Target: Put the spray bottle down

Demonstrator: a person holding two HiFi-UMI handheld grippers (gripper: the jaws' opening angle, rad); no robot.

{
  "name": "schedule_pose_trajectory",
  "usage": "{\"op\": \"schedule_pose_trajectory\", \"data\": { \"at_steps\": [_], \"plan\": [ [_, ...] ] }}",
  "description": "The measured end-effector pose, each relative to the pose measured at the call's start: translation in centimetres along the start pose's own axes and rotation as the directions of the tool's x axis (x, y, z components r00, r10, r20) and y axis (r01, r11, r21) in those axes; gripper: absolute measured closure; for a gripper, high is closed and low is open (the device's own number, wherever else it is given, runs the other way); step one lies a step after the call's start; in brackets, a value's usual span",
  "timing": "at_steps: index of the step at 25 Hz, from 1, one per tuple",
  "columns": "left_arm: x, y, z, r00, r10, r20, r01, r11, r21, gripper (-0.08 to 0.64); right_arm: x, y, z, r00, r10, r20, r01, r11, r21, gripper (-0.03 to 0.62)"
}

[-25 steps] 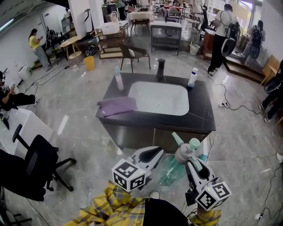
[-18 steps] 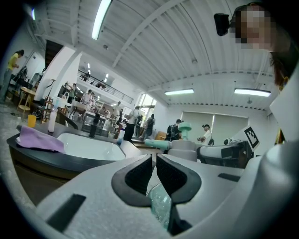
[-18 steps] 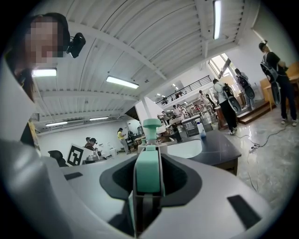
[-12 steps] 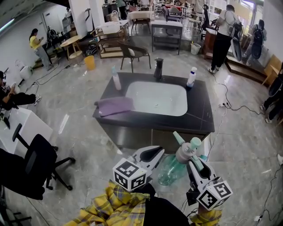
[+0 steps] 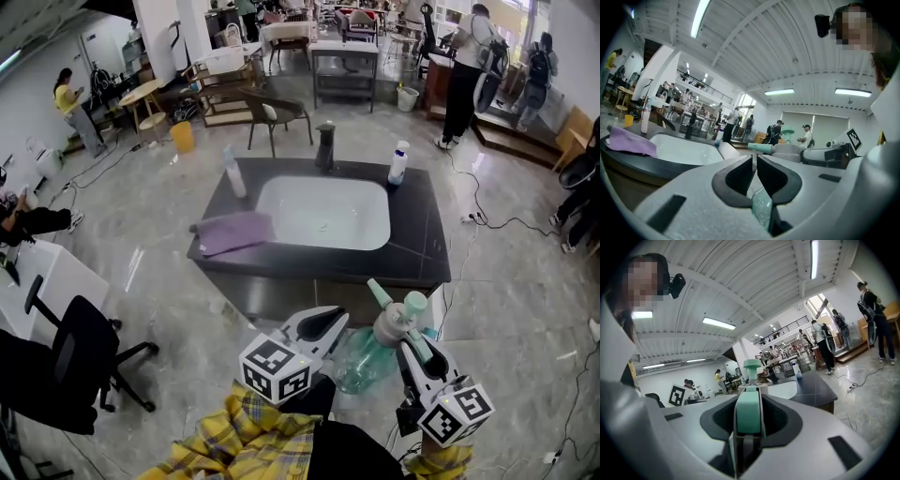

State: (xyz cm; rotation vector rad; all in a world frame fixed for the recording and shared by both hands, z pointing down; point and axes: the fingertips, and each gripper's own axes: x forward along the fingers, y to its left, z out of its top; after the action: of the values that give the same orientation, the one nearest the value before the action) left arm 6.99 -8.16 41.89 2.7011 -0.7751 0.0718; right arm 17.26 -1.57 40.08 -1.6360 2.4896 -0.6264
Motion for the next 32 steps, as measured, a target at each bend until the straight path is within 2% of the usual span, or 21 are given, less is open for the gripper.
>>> {"op": "schedule_pose_trajectory", "data": {
  "at_steps": [8,19,32],
  "plan": [
    [2.7,2.1,0.4,1.000,-0.018,-0.007,0.018,1.000,-0.013,0.531,1.8,-2.4,0.9,0.999,-0.036,0.001,0.036,0.999,0.006,0.479],
    [6.6,5.5,2.0,0.999,-0.043,-0.020,0.043,0.999,-0.014,0.531,5.6,-4.9,3.1,0.999,-0.044,0.012,0.043,0.999,0.028,0.479],
    [10.7,7.5,5.3,0.991,-0.133,-0.022,0.133,0.991,0.004,0.531,9.2,-6.9,6.3,0.996,-0.092,0.021,0.092,0.996,0.002,0.479]
  ]
}}
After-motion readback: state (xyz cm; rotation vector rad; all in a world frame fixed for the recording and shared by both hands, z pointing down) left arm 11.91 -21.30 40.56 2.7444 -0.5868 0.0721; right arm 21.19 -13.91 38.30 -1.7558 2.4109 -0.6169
